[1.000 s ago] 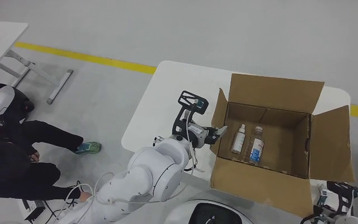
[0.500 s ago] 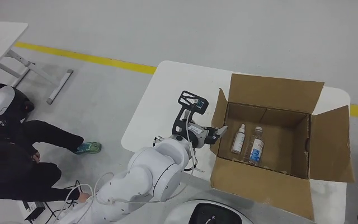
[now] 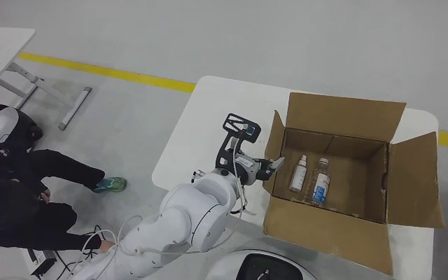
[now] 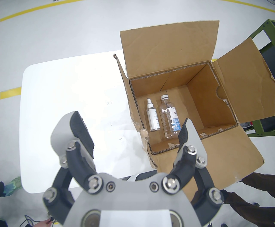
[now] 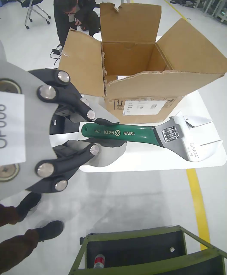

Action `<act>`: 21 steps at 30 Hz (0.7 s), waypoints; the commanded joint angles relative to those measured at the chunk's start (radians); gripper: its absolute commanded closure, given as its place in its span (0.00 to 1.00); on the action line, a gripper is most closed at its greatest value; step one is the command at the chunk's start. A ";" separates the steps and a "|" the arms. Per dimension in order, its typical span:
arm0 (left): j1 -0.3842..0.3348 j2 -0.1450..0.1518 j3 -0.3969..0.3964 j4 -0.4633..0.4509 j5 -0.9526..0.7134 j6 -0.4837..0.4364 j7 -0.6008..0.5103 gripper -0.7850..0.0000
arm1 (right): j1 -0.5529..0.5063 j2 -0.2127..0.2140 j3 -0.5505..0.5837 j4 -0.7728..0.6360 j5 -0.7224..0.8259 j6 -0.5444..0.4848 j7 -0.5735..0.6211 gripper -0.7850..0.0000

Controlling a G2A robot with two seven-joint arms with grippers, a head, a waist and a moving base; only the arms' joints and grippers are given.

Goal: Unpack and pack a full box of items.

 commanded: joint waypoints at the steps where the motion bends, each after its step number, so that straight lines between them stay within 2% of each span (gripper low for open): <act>1: 0.000 0.000 0.000 0.000 0.000 0.000 0.000 0.00 | 0.013 0.007 -0.020 0.000 0.008 -0.024 -0.001 1.00; 5: 0.000 0.000 0.000 0.000 0.000 0.000 0.000 0.00 | 0.026 0.017 -0.060 0.000 -0.002 -0.057 -0.010 1.00; 18: 0.000 0.000 0.000 0.000 0.000 0.000 0.000 0.00 | 0.026 0.017 -0.063 0.000 -0.002 -0.062 -0.027 1.00; 21: 0.000 0.000 0.000 0.000 0.000 0.000 0.000 0.00 | 0.045 0.024 -0.080 0.000 -0.009 -0.126 -0.084 1.00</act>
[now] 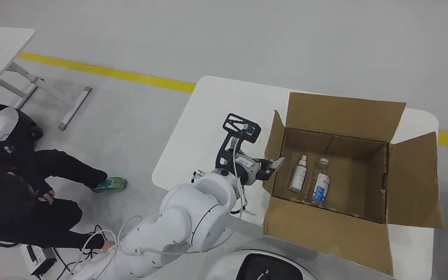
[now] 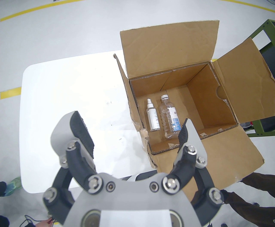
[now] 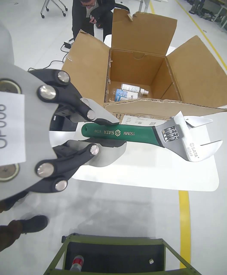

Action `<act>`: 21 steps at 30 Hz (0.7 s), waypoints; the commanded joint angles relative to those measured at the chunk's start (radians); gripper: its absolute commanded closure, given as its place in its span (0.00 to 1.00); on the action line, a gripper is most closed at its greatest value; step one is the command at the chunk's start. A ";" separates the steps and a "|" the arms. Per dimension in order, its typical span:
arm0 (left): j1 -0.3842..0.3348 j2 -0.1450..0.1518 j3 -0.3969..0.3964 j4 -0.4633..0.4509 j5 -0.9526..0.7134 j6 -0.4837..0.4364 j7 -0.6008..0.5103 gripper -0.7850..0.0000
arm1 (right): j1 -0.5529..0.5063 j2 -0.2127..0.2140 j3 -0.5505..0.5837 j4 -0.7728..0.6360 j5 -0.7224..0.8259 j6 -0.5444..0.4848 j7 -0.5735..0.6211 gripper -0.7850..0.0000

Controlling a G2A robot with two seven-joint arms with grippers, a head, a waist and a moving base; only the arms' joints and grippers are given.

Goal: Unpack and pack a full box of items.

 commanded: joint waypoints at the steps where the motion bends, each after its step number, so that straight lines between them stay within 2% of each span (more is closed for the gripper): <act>1: 0.000 0.000 0.000 0.000 0.000 0.000 0.000 0.00 | 0.017 0.006 -0.009 0.000 -0.011 -0.039 -0.029 1.00; 6: 0.000 0.000 0.000 0.000 0.000 0.000 0.000 0.00 | 0.094 0.027 -0.065 0.000 0.004 -0.100 -0.028 1.00; 13: 0.000 0.000 0.000 0.000 0.000 0.000 0.000 0.00 | 0.201 0.053 -0.160 0.000 0.055 -0.111 0.011 1.00; 17: 0.000 0.000 0.000 0.000 0.000 0.000 0.000 0.00 | 0.226 0.062 -0.250 0.000 0.073 -0.080 0.023 1.00; 21: 0.000 0.000 0.000 0.000 0.000 0.000 0.000 0.00 | 0.225 0.067 -0.365 0.000 0.003 -0.044 0.018 1.00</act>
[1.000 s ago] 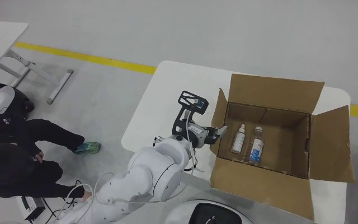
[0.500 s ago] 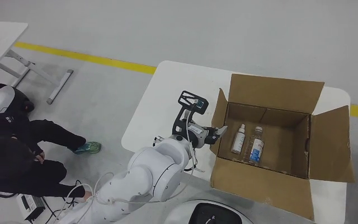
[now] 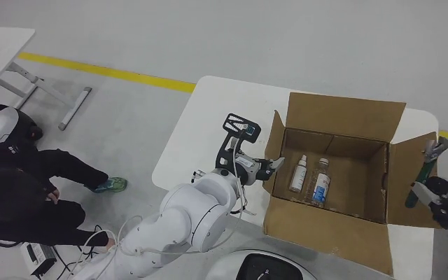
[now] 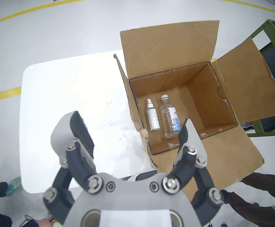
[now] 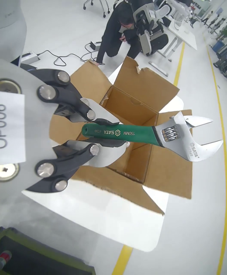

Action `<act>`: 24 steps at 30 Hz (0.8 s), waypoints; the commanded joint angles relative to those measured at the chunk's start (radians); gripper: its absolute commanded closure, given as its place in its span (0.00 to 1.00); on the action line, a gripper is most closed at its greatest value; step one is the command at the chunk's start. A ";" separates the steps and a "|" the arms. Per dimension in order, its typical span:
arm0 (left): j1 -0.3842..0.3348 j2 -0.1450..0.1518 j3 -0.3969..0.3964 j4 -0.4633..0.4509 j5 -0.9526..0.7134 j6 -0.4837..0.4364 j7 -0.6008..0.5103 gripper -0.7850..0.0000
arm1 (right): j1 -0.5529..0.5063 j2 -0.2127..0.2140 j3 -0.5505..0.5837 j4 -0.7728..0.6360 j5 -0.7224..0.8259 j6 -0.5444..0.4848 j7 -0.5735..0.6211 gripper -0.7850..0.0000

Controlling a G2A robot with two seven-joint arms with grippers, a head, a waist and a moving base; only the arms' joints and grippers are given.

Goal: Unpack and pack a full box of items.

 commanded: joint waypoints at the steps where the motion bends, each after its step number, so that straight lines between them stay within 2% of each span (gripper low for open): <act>1: 0.000 0.000 0.000 0.000 0.000 0.000 0.000 0.00 | -0.011 0.002 -0.071 0.000 -0.050 0.034 -0.003 1.00; 6: 0.000 0.000 0.000 0.000 0.000 0.000 0.000 0.00 | -0.005 0.004 -0.217 0.064 -0.196 0.118 -0.031 1.00; 13: 0.000 0.000 0.000 0.000 0.000 0.000 0.000 0.00 | 0.122 0.002 -0.395 0.236 -0.392 0.202 -0.039 1.00; 24: 0.000 0.000 0.000 0.000 0.000 0.000 0.000 0.00 | 0.122 0.002 -0.395 0.236 -0.392 0.202 -0.039 1.00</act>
